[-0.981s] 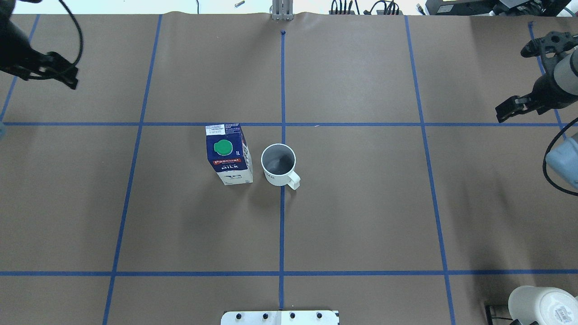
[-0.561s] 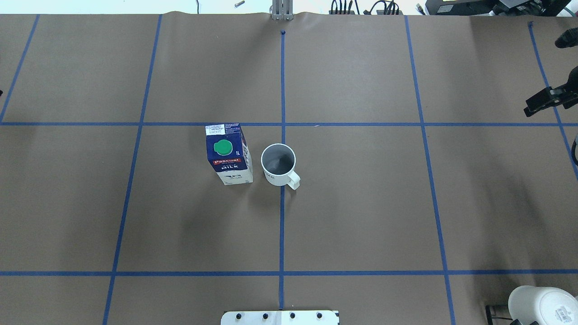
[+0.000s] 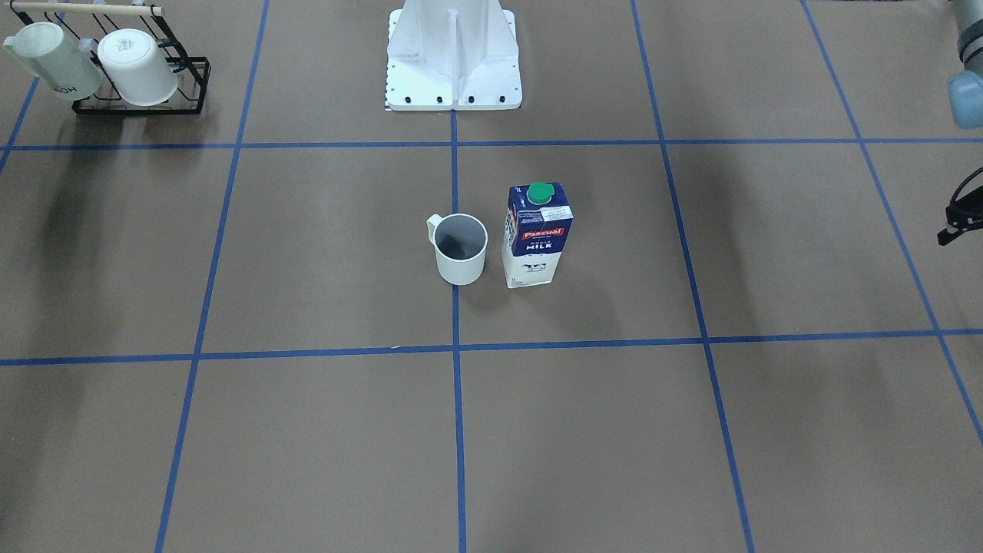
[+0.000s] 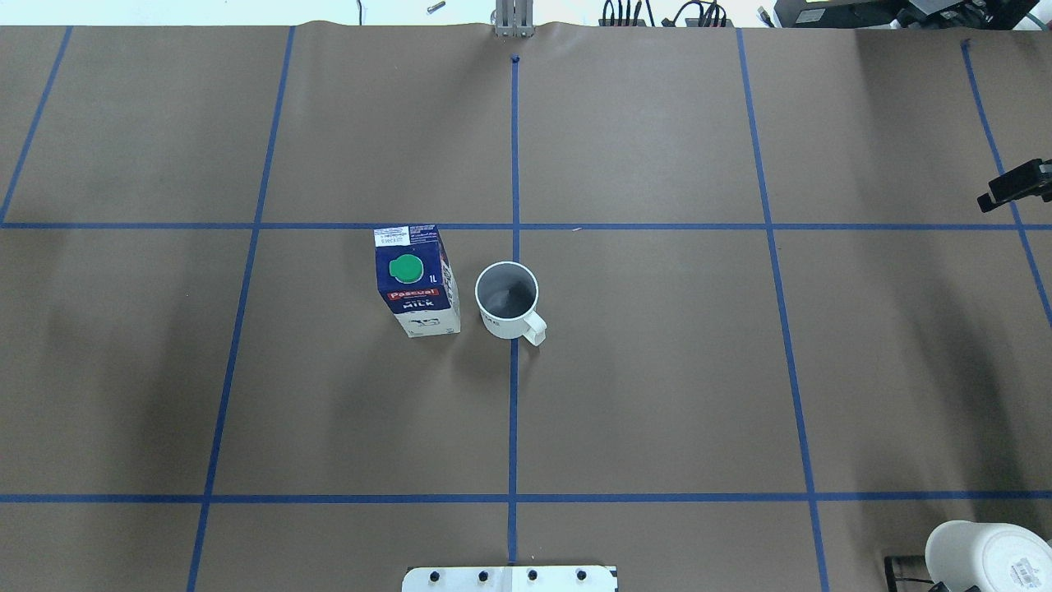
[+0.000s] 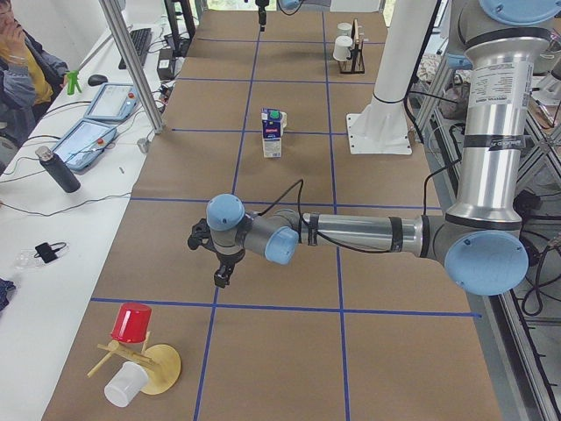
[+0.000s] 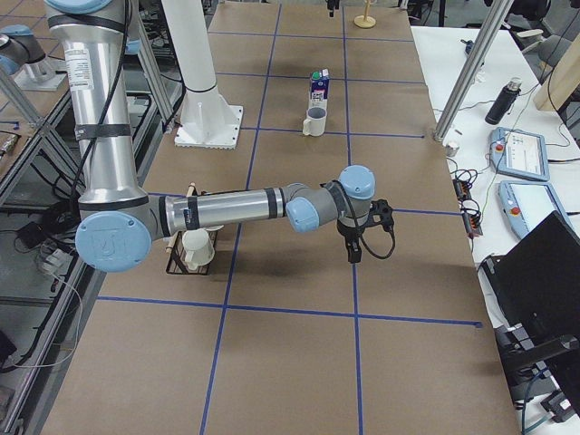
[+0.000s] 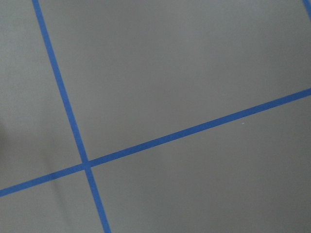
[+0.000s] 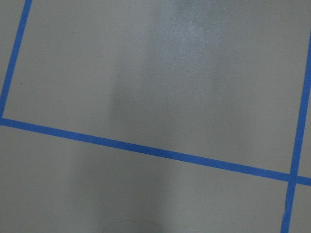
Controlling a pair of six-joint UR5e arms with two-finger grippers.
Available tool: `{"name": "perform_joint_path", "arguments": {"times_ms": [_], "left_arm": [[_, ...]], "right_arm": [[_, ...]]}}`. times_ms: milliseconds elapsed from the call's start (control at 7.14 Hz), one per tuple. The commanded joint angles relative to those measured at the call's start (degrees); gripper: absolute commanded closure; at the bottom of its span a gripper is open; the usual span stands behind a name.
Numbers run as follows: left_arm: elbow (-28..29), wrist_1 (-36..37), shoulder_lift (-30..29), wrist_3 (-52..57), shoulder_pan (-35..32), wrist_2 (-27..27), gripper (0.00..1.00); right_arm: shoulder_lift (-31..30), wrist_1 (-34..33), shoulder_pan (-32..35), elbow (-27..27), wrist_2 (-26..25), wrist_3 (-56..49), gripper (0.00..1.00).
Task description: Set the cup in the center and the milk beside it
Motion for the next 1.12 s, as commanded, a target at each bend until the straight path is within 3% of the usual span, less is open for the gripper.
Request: {"name": "perform_joint_path", "arguments": {"times_ms": [0, 140, 280, 701, 981], "left_arm": [[-1.09, -1.25, 1.90, -5.32, -0.60, -2.97, 0.02], [-6.14, -0.56, 2.34, -13.98, -0.60, -2.54, 0.02], [-8.46, -0.64, 5.13, -14.51, -0.60, -2.71, 0.02], [-8.66, 0.58, 5.33, -6.43, -0.51, 2.11, 0.02], [-12.24, 12.24, 4.28, -6.25, -0.33, 2.30, 0.02]], "right_arm": [[1.07, 0.82, 0.01, -0.21, 0.09, 3.92, 0.00], [1.60, 0.56, 0.10, -0.04, 0.26, 4.48, 0.00], [1.69, 0.13, 0.62, -0.38, 0.52, 3.87, 0.00], [0.64, -1.88, 3.87, -0.12, 0.26, -6.18, 0.00], [0.73, -8.30, 3.80, 0.93, -2.96, -11.68, 0.00]]}}
